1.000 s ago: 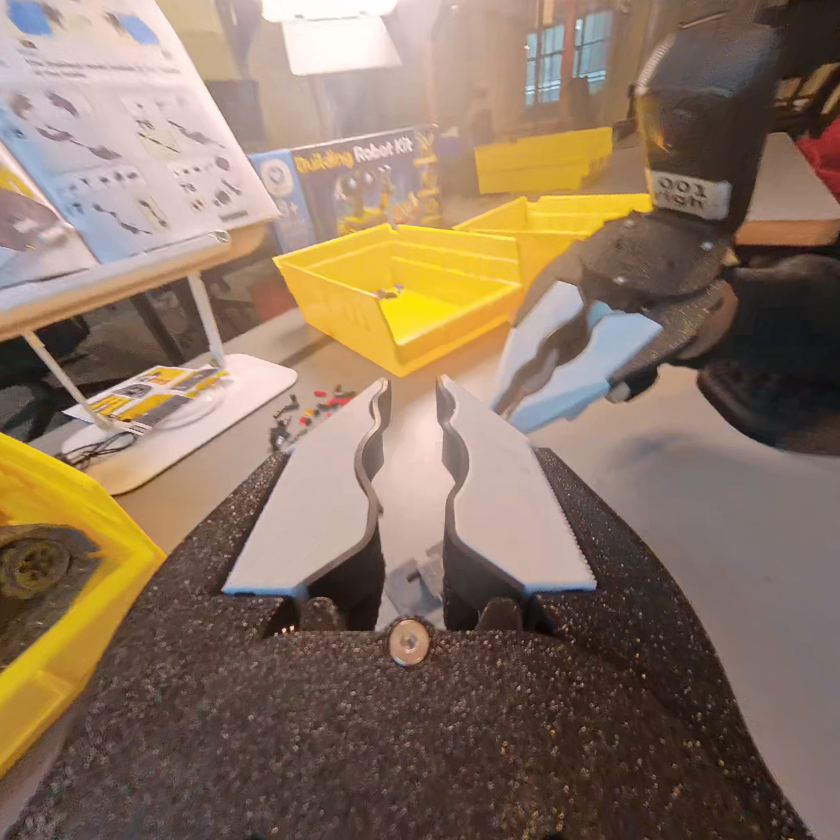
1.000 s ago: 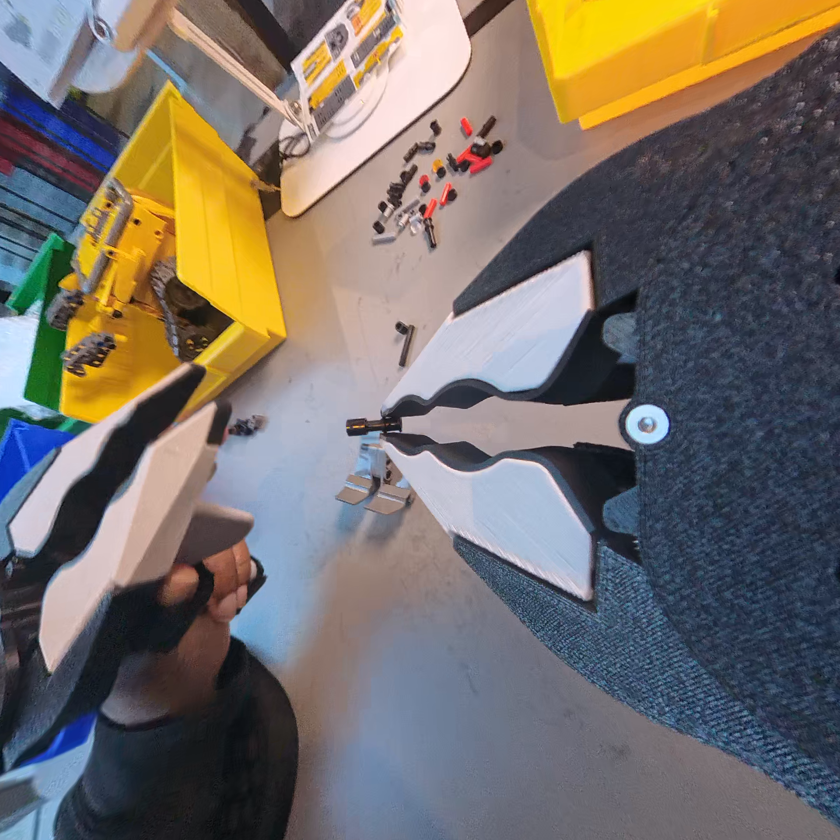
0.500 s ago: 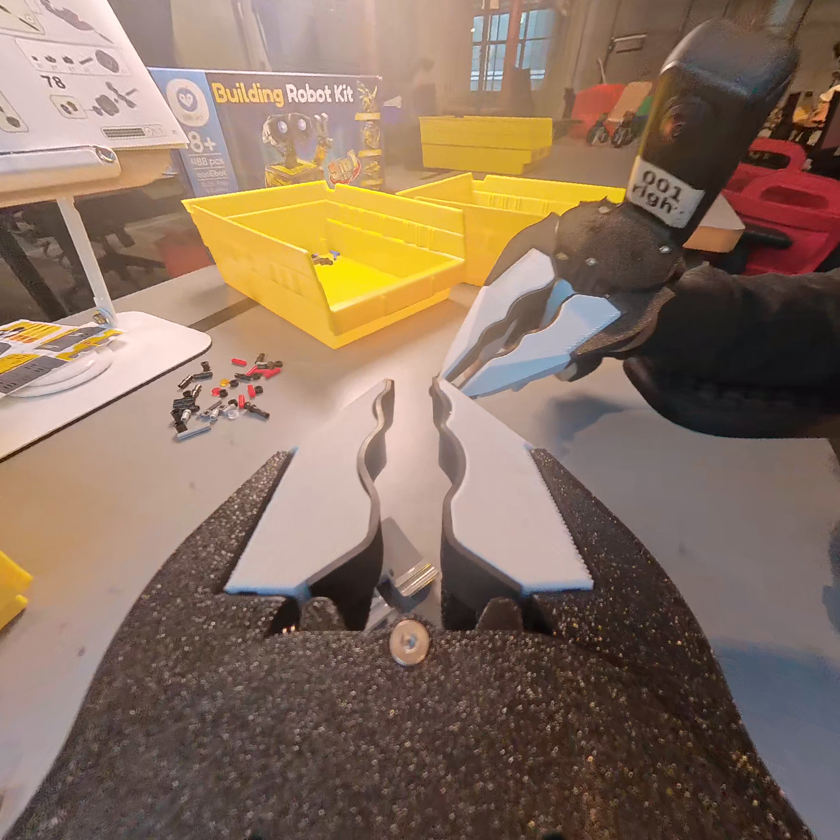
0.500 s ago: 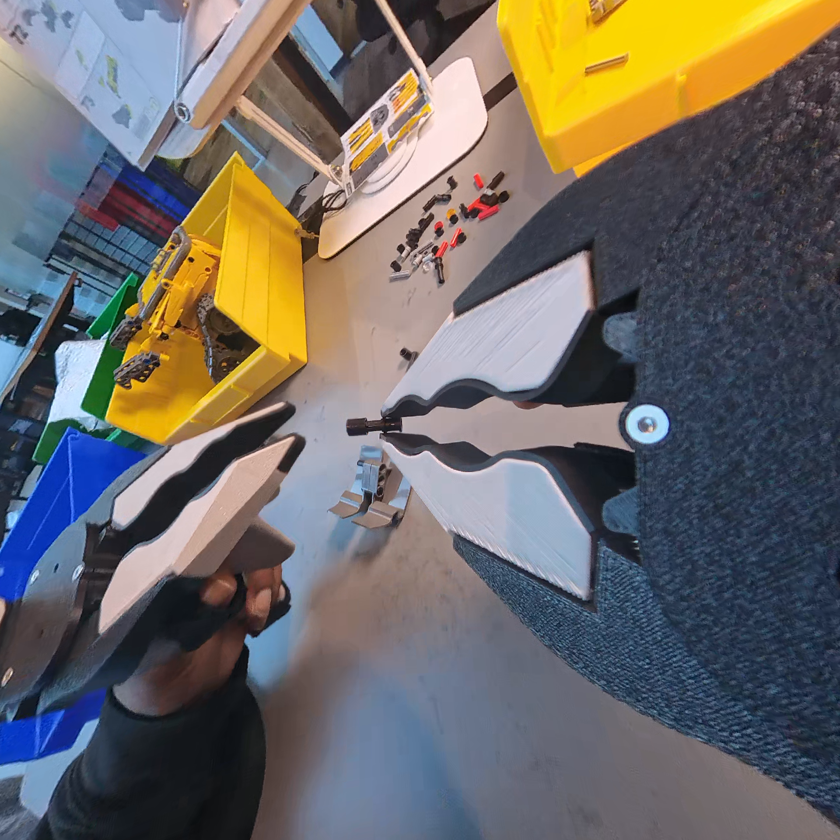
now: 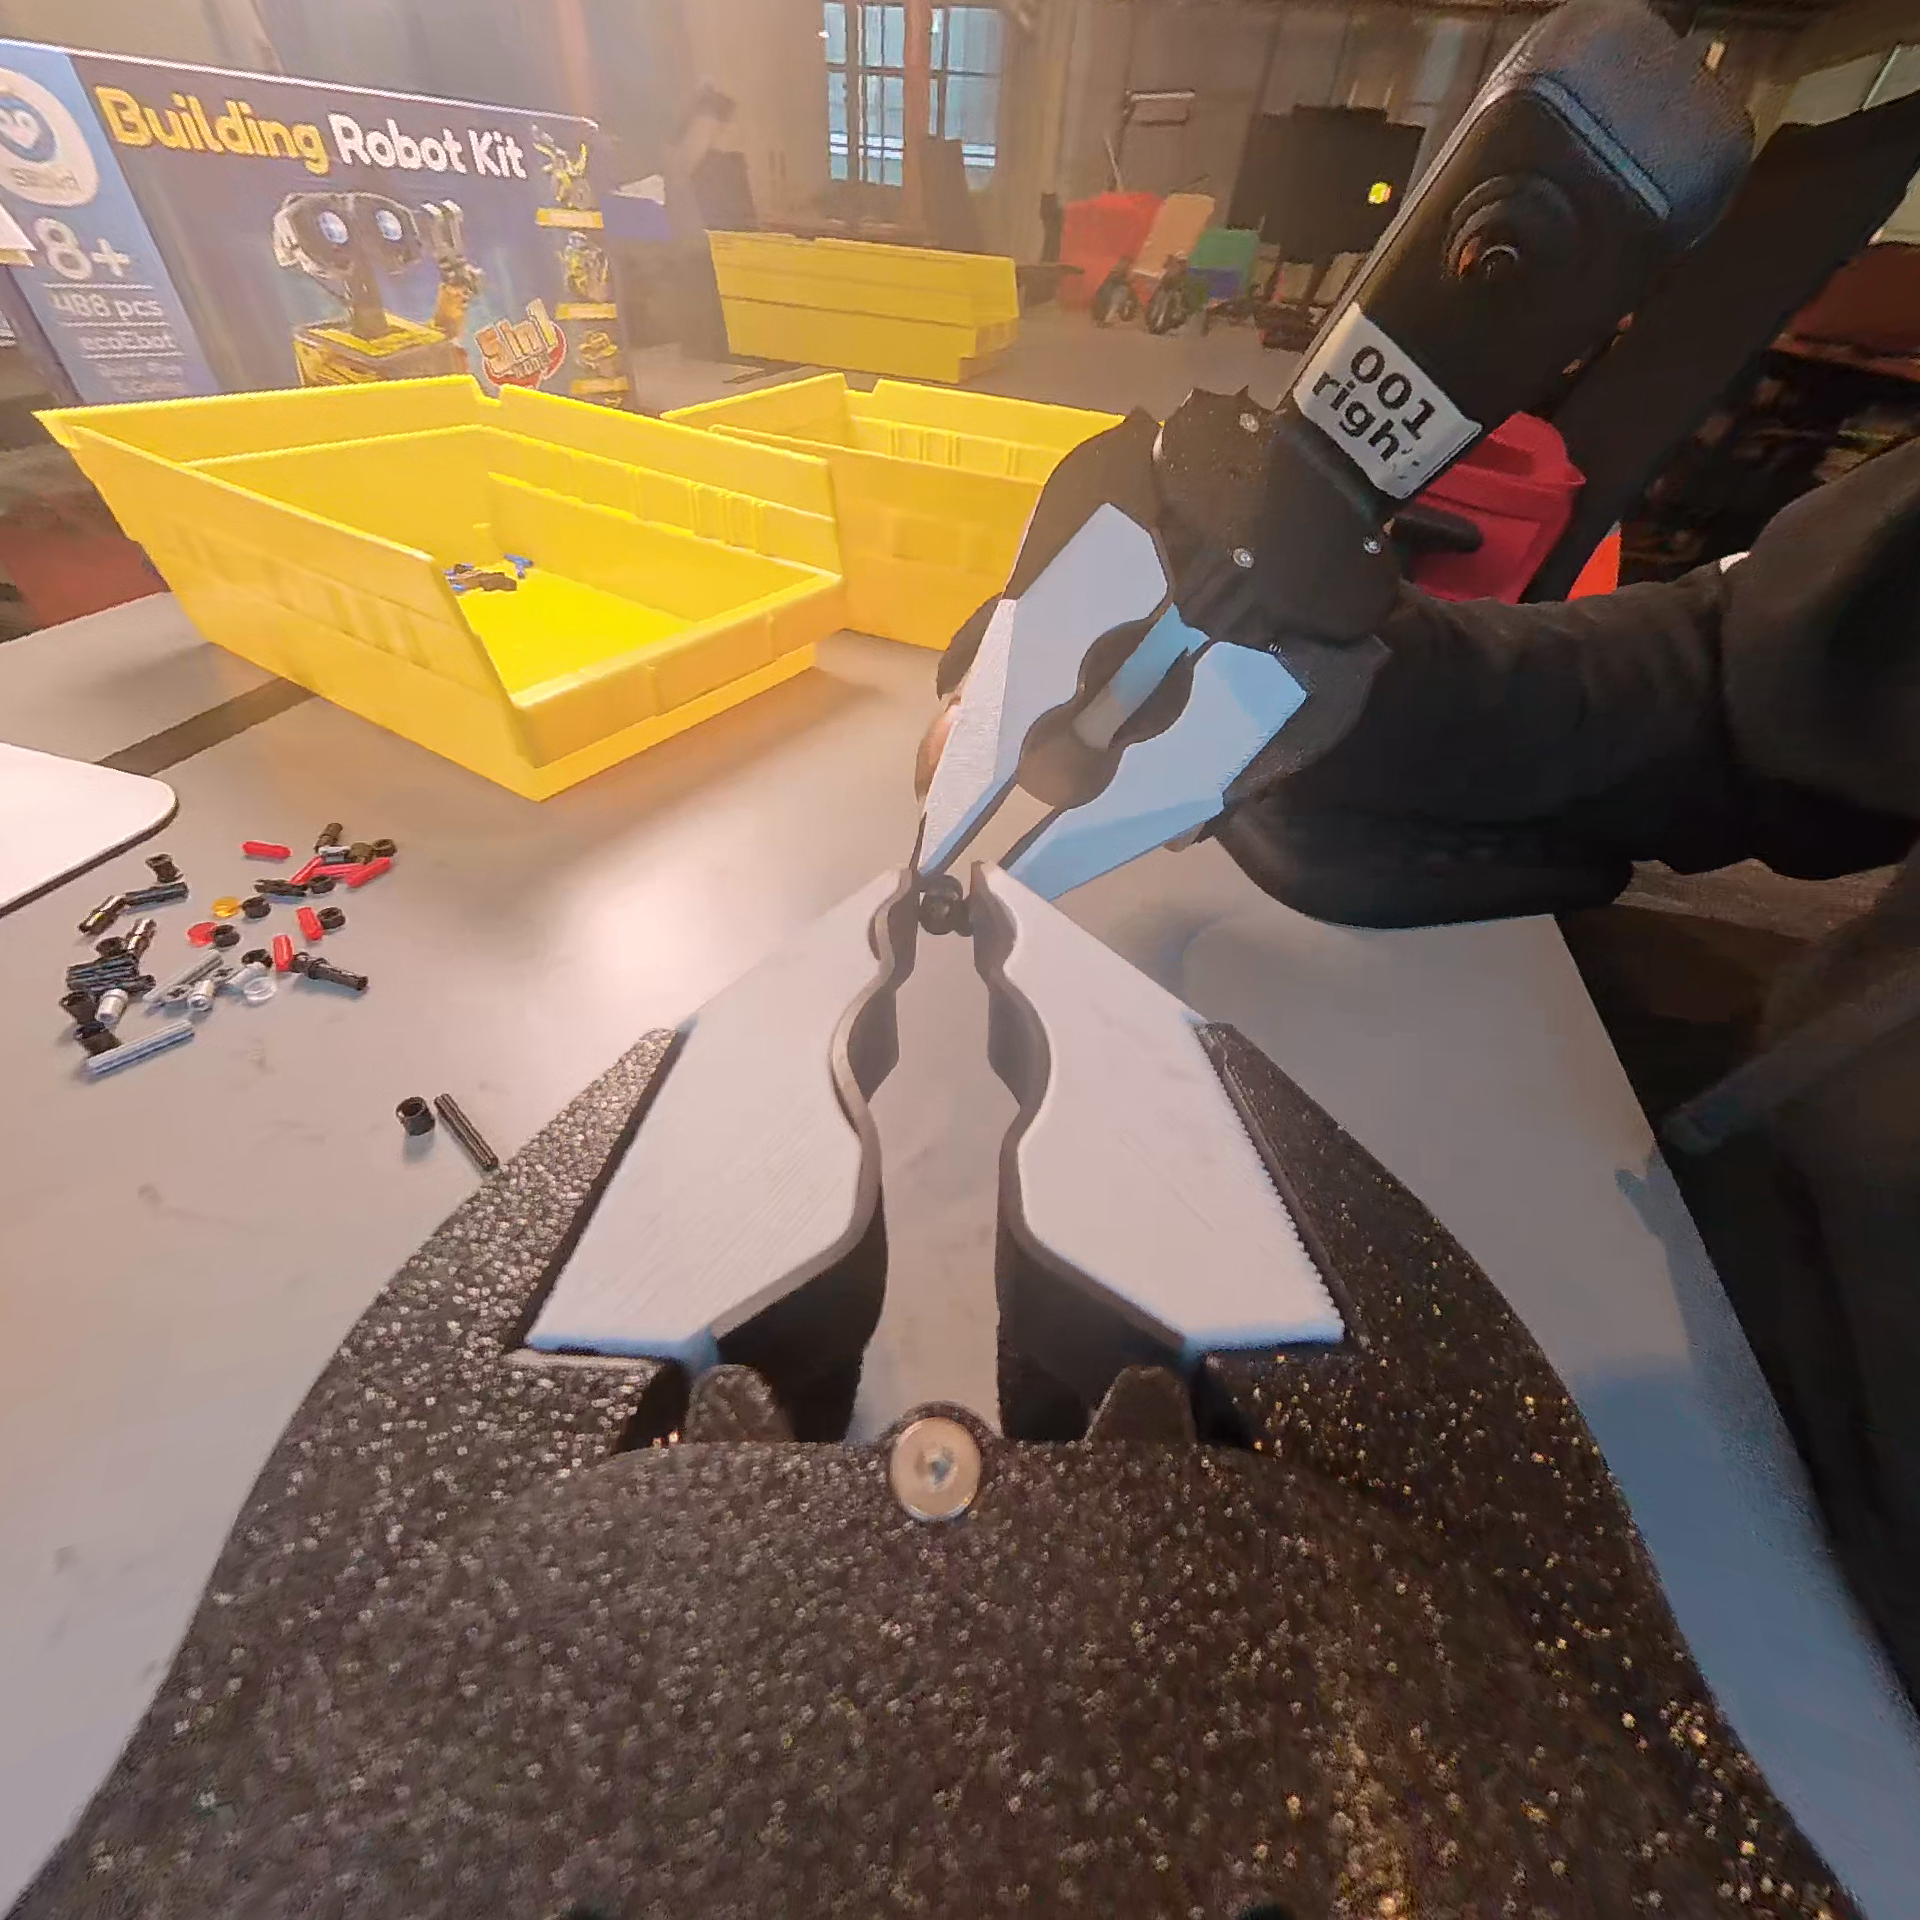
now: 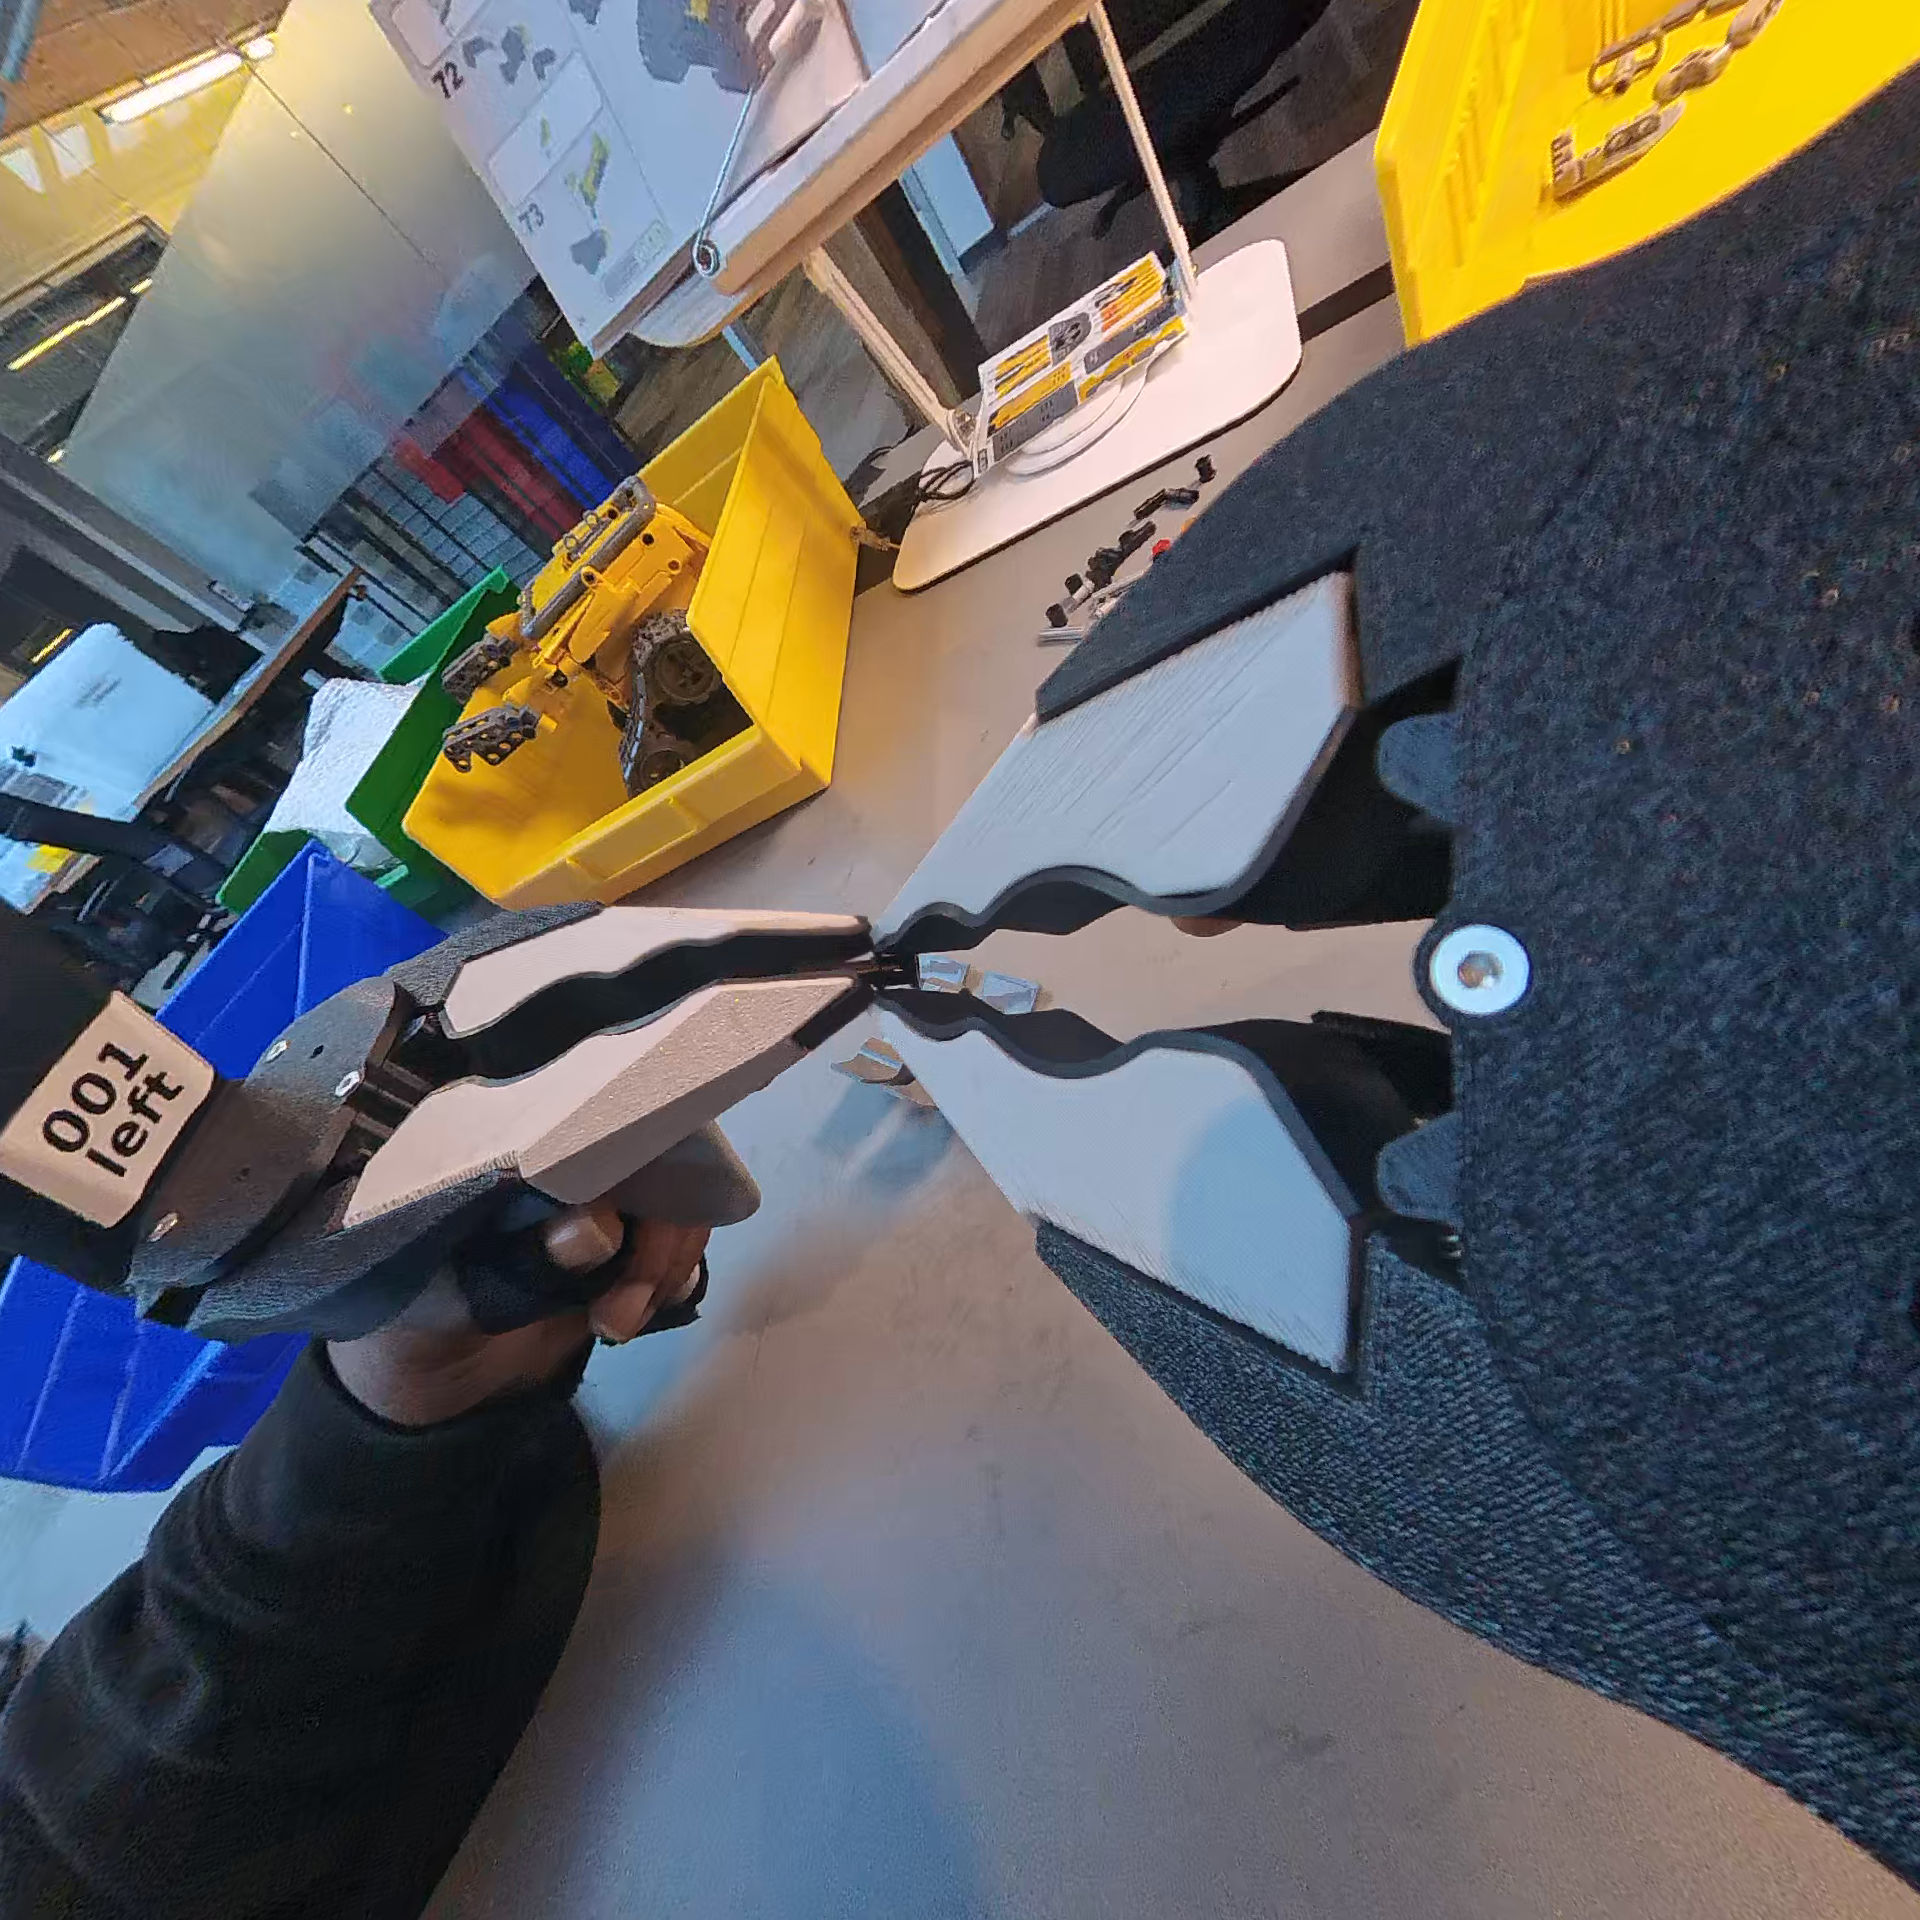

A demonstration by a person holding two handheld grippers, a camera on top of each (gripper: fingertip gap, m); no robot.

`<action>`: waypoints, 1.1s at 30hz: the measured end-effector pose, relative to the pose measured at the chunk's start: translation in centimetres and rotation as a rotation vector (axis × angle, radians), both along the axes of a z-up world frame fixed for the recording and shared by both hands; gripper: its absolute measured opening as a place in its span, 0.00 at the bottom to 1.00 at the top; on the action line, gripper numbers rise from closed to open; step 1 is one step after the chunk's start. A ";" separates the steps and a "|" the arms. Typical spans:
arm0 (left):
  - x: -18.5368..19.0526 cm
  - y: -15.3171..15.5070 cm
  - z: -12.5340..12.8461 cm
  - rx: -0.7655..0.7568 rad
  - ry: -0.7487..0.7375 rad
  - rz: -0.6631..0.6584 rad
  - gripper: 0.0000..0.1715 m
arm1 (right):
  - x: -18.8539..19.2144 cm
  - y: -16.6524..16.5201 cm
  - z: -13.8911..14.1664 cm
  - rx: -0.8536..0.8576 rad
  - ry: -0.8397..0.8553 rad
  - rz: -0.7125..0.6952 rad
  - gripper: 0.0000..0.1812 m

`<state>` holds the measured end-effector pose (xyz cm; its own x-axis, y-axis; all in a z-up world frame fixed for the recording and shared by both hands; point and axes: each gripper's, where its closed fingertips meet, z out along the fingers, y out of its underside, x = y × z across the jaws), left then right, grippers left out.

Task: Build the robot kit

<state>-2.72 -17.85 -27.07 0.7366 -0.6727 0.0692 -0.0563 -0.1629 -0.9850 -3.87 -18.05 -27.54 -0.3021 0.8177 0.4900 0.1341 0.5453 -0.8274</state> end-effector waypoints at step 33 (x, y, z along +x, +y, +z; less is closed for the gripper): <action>1.1 -3.2 4.4 0.144 -0.158 -0.171 0.04 | 2.0 -2.9 4.8 -0.306 0.146 0.218 0.04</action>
<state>-1.59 -21.05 -22.66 0.5989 -0.7979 0.0689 0.0851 -0.0222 -0.9961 -1.86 -20.95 -22.73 -0.4296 0.8570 0.2846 -0.0887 0.2736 -0.9578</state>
